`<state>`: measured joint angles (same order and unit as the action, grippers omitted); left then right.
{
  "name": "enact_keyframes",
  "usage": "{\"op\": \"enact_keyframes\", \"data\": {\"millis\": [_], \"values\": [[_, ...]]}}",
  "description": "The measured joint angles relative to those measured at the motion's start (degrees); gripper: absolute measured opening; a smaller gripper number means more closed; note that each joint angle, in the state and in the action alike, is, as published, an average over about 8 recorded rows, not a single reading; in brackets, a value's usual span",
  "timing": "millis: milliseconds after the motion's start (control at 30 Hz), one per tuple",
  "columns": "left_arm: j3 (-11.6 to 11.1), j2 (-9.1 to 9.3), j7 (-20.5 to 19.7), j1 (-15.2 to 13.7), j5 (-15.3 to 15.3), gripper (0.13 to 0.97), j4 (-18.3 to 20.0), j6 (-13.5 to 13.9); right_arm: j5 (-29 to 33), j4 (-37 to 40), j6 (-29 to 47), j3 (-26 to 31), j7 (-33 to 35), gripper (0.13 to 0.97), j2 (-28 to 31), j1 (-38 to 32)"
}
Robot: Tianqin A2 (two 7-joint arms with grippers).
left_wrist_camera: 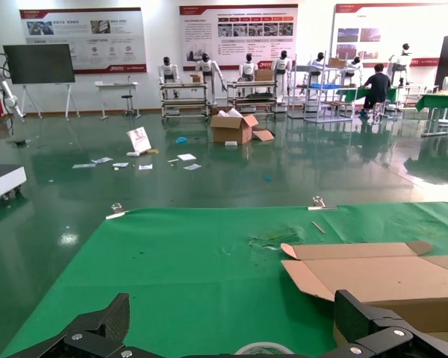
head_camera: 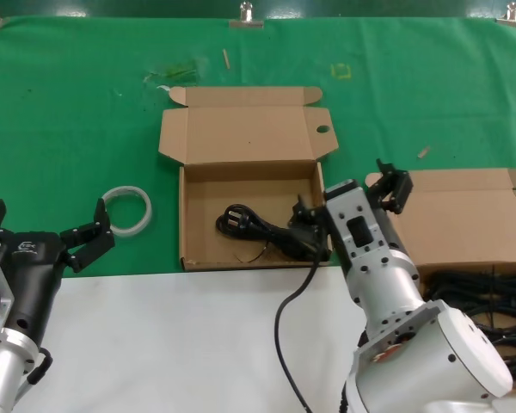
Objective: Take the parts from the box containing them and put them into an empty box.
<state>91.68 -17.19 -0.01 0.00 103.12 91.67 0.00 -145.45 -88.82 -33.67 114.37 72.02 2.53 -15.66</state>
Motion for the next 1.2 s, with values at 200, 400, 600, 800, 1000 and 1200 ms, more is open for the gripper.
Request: {"op": "enact_keyframes", "data": {"millis": [200,400,600,800,1000,1200], "values": [[0.0,0.0,0.0,0.0,0.0,0.965,0.0,0.0,4.37,-0.29,3.47,-2.34,-7.43,0.898,0.0,1.62],[0.0,0.0,0.0,0.0,0.0,0.965,0.0,0.0,8.76,-0.59,6.97,-4.7,-14.88,0.945,0.0,3.24],[0.0,0.0,0.01,0.0,0.0,0.965,0.0,0.0,13.13,-0.88,10.45,-7.04,-22.35,0.963,0.0,4.86],[0.0,0.0,0.02,0.0,0.01,0.965,0.0,0.0,17.54,-1.18,13.96,-9.41,-29.86,0.966,0.0,6.49],[0.0,0.0,0.02,0.0,0.01,0.965,0.0,0.0,21.92,-1.48,17.44,-11.76,-37.3,0.966,0.0,8.11],[0.0,0.0,0.02,0.0,0.01,0.965,0.0,0.0,26.28,-1.77,20.91,-14.1,-44.72,0.966,0.0,9.72]]}}
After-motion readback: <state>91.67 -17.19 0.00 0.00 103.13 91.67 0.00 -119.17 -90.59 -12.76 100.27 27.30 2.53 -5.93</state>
